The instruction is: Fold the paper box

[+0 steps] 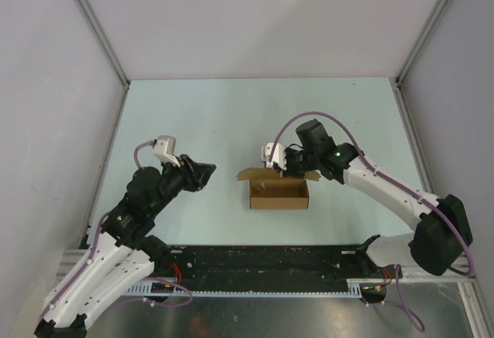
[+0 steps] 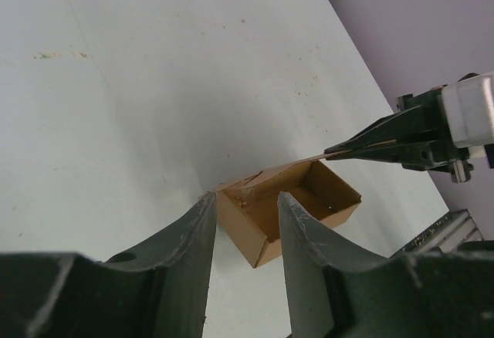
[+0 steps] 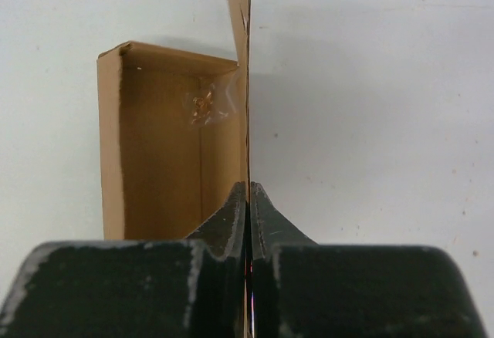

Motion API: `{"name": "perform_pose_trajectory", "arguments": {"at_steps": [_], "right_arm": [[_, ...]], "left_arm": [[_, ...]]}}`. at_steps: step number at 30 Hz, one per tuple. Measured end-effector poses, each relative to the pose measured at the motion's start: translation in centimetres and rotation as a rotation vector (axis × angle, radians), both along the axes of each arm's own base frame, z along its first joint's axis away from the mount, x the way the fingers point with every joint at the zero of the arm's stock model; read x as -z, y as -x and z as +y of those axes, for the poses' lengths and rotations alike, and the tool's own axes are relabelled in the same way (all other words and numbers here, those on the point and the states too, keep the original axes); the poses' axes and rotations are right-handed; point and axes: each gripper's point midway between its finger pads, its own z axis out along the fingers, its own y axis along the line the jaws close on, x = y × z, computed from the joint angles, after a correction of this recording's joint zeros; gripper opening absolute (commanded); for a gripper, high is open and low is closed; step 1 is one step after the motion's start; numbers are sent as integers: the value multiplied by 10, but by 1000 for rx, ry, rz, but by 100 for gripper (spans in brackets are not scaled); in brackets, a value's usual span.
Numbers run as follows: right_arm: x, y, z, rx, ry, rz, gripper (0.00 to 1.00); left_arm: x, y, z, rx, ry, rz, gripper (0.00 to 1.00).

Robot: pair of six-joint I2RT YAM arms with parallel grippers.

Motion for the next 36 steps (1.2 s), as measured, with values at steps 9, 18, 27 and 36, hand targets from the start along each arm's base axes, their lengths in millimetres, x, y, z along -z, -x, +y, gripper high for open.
{"name": "perform_pose_trajectory", "arguments": {"at_steps": [9,18,27,36], "right_arm": [[4,-8,38,-96,-1,-30,0],[-15,-13,45,-99,-28,-101,1],[-26,-11,47,-115,-47,-128,45],[-66,-13,32,-62,-158,-149,53]], "left_arm": [[10,4,15,-54,-35,31,43],[14,4,19,-75,-48,41,43],[16,3,21,-89,-57,47,43],[18,2,22,-91,-64,55,44]]}}
